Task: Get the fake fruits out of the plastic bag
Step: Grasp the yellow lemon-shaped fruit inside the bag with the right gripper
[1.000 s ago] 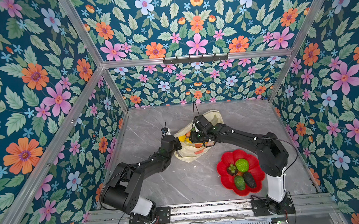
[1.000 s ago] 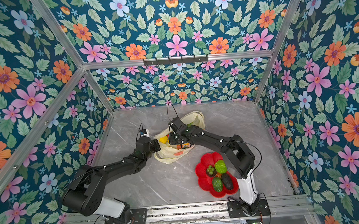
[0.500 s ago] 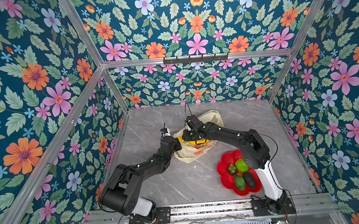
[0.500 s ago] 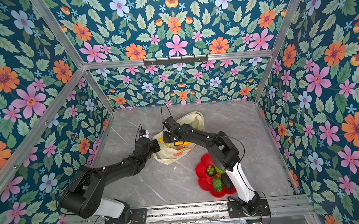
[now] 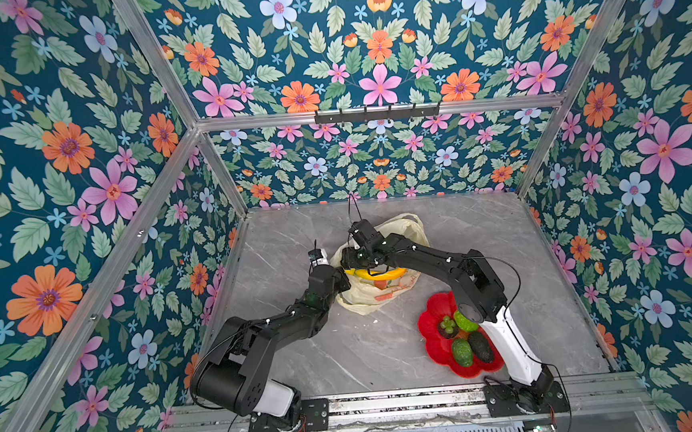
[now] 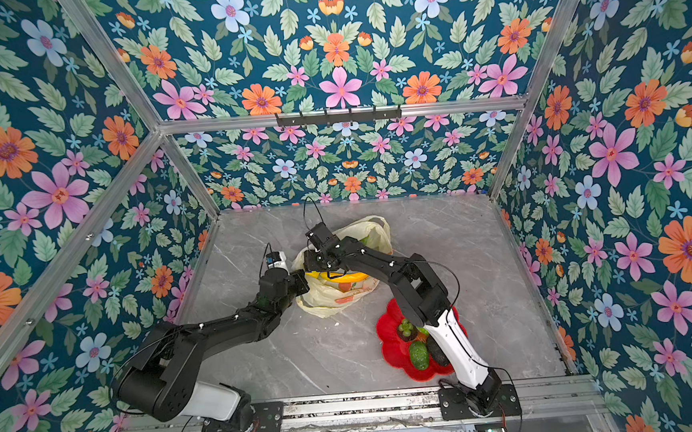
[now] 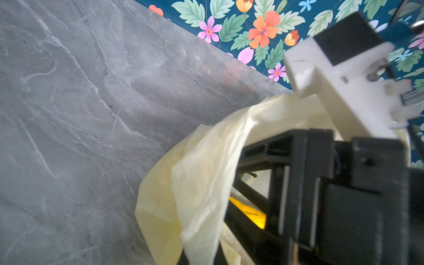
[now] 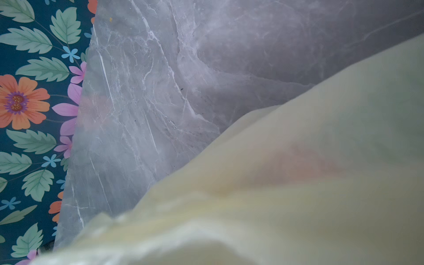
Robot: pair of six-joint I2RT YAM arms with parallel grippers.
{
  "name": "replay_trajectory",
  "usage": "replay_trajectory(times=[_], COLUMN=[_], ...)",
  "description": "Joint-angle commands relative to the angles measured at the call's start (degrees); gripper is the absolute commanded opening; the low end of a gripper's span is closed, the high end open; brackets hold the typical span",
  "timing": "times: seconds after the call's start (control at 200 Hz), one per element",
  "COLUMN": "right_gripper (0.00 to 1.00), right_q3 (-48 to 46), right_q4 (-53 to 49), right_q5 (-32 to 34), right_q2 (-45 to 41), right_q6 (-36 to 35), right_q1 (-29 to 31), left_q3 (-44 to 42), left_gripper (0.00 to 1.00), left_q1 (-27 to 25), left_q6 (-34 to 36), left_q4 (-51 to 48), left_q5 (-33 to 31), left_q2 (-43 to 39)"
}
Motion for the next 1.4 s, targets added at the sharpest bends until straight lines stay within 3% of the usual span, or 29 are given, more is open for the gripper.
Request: replay_trajectory(times=[0.0, 0.32, 0.585, 0.705, 0.965, 1.395], right_gripper=[0.65, 0.66, 0.75, 0.75, 0.64, 0.62], right_q3=[1.3, 5.8, 13.1, 15.2, 7.4, -3.4], right_q4=[-1.1, -5.0, -11.9, -14.9, -10.9, -5.6], right_q5=[-0.7, -0.5, 2.2, 4.0, 7.3, 6.8], right_q2=[0.7, 4.7, 10.1, 11.3, 5.5, -3.2], right_q6=[1.2, 3.4, 4.0, 5.1, 6.0, 5.4], right_q1=[0.2, 0.8, 0.8, 0.7, 0.4, -1.0], left_q3=[-0.2, 0.1, -0.1, 0.3, 0.5, 1.7], left_gripper=[0.0, 0.0, 0.0, 0.0, 0.0, 0.0], left_q1=[0.0, -0.2, -0.4, -0.4, -0.4, -0.3], left_q6=[-0.1, 0.0, 0.1, 0.2, 0.2, 0.7], left_q4=[1.9, 2.0, 1.9, 1.4, 0.1, -0.6], left_q5=[0.6, 1.3, 1.0, 0.9, -0.5, 0.2], left_q2=[-0.2, 0.0, -0.5, -0.1, -0.7, 0.9])
